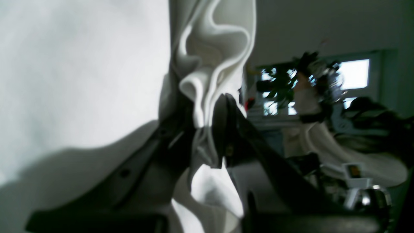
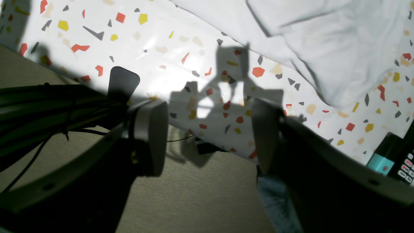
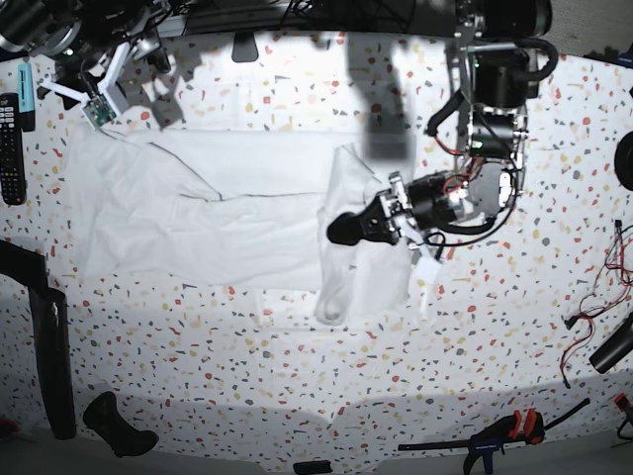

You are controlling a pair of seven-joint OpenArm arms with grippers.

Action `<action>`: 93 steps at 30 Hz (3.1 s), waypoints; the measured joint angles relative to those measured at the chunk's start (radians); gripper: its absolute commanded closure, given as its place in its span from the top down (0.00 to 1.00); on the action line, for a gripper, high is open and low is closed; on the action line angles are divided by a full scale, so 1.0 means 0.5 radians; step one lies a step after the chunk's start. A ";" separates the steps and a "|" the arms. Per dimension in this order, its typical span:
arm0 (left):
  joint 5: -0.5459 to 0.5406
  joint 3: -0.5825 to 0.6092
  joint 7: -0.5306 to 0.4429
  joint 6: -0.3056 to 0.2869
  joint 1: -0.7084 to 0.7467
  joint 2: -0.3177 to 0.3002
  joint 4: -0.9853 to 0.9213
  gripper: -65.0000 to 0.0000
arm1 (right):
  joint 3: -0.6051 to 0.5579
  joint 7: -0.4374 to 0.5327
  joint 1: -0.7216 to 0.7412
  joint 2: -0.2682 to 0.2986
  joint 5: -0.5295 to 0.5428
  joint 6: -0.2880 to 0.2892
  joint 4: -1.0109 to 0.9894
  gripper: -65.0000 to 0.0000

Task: Fold the T-shirt properly
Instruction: 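Grasp the hem end with the left gripper and fold it toward the collar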

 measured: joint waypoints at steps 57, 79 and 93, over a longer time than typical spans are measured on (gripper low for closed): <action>0.148 0.591 -0.426 0.013 -0.018 0.040 0.394 0.59 | 0.000 0.037 0.011 0.000 0.000 0.000 0.000 0.61; 0.051 0.589 0.056 0.002 0.080 0.174 0.398 0.59 | 0.000 0.083 0.011 -0.001 0.000 0.000 0.000 0.61; 0.117 0.617 0.105 0.007 -0.117 0.223 0.397 0.59 | 0.000 0.082 0.022 0.000 -0.001 0.000 0.000 0.61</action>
